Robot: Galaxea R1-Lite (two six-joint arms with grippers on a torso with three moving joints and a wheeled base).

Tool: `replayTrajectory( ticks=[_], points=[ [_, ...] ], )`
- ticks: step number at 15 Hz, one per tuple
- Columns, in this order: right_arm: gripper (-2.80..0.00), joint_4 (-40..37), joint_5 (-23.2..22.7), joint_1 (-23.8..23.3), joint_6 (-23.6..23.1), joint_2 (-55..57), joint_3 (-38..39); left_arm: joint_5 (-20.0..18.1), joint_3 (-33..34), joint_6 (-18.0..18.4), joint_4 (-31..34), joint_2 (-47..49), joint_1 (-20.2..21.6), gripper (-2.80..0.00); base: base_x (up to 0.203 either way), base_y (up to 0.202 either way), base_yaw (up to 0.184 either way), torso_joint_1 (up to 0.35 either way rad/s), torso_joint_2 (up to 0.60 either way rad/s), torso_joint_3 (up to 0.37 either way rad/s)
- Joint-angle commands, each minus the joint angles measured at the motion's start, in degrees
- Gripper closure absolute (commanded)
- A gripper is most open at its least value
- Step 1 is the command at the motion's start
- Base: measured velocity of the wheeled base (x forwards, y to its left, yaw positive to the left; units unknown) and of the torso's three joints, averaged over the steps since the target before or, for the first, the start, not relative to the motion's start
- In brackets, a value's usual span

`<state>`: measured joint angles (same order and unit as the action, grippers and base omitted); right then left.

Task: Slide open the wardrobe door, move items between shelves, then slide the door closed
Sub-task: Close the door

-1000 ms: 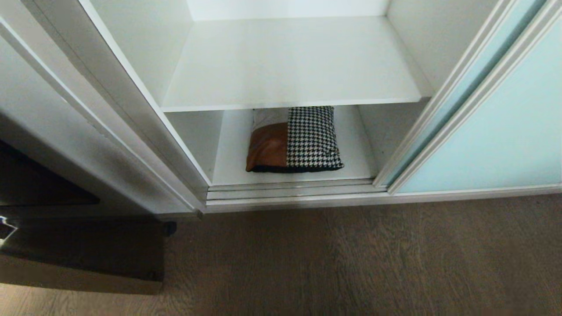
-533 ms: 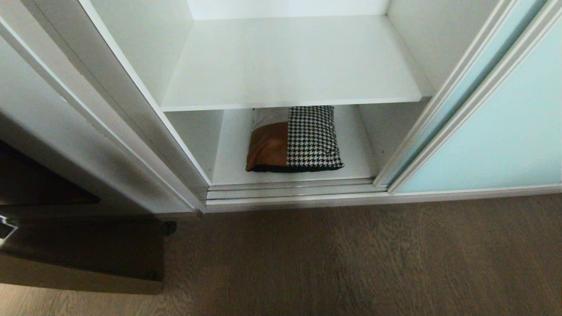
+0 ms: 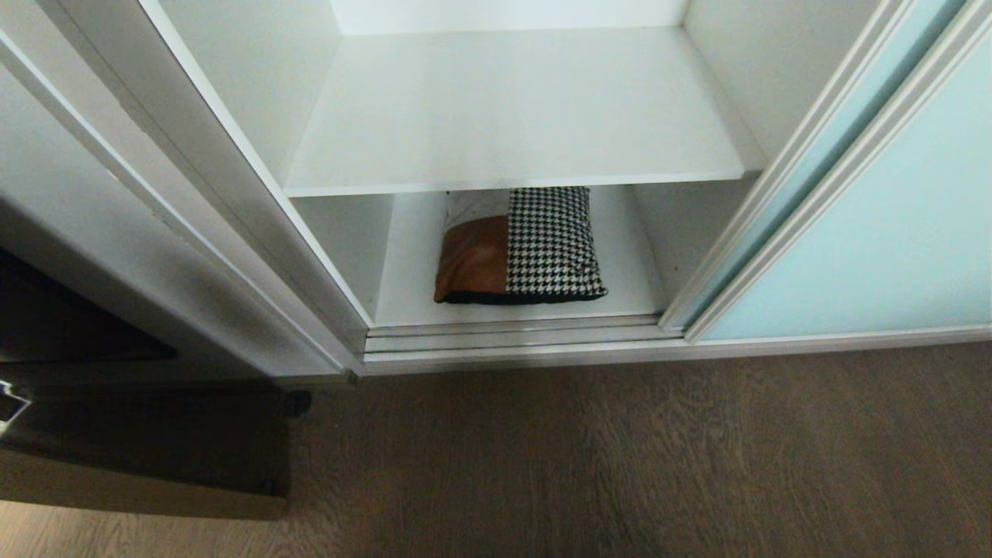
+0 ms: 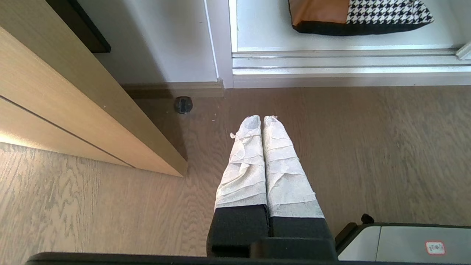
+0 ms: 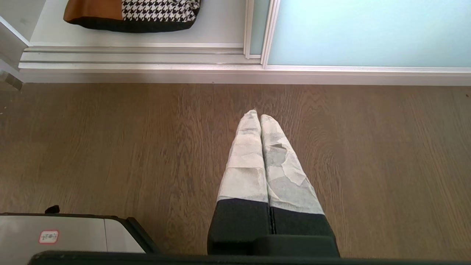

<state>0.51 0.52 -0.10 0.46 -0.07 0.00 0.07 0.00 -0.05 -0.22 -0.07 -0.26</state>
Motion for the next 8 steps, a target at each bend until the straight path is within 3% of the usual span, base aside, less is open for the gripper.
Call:
replayTrajectory(
  ticks=[1, 8],
  points=[
    [0.00, 0.02, 0.00, 0.01, -0.02, 0.16, 0.00, 0.01, 0.00, -0.04, -0.04, -0.01, 0.00, 0.00, 0.000, 0.000, 0.000, 0.000, 0.00, 0.000],
    [0.00, 0.02, 0.00, 0.01, -0.02, 0.16, 0.08, 0.01, 0.00, -0.04, 0.04, -0.01, 0.00, 0.00, 0.000, 0.000, 0.000, 0.000, 0.00, 0.000]
  ],
)
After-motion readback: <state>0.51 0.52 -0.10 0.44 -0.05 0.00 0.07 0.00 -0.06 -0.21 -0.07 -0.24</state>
